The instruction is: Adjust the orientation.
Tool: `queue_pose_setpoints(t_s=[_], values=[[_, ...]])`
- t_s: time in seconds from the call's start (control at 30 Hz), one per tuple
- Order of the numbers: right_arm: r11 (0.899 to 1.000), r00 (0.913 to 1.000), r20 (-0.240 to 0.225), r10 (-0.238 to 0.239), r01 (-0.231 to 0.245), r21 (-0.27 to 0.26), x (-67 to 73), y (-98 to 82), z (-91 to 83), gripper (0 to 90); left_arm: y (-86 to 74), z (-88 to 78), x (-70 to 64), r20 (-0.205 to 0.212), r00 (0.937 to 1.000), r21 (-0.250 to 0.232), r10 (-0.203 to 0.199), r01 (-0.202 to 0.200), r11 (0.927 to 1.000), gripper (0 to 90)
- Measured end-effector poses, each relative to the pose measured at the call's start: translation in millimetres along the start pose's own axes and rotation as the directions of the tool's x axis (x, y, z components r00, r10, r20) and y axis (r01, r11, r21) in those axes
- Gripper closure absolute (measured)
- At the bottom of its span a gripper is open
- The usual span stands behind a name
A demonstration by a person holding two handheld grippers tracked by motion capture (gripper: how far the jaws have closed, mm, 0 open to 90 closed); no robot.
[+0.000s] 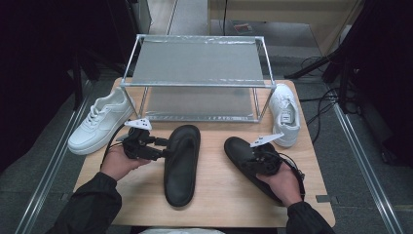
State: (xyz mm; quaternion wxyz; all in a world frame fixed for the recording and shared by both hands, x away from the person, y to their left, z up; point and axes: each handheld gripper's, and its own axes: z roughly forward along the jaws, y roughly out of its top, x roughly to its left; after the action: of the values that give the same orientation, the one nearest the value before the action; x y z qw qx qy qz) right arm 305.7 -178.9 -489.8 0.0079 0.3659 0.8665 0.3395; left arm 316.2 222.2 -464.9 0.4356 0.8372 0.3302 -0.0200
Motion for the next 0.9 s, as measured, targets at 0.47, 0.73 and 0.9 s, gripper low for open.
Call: queue_pose_setpoints(t_s=[0.47,0.73,0.9], values=[[0.996,0.9932,-0.088,-0.076,0.08,0.039,26.9,33.4,39.5,85.3,-16.6,-13.5,-5.6,-0.036,0.9992,-0.016,-0.018,0.018,0.9997,37.7],[0.992,0.9934,-0.086,-0.077,0.084,0.09,31.8,36.3,54.2,85.0,-19.0,-13.5,-8.0,-0.036,0.9992,-0.02,-0.015,0.014,0.9997,37.5],[0.992,0.9929,-0.082,-0.086,0.093,0.089,33.5,36.3,55.5,82.7,-19.0,-12.5,-8.9,-0.031,0.9995,-0.024,-0.003,0.002,0.9997,37.4]])
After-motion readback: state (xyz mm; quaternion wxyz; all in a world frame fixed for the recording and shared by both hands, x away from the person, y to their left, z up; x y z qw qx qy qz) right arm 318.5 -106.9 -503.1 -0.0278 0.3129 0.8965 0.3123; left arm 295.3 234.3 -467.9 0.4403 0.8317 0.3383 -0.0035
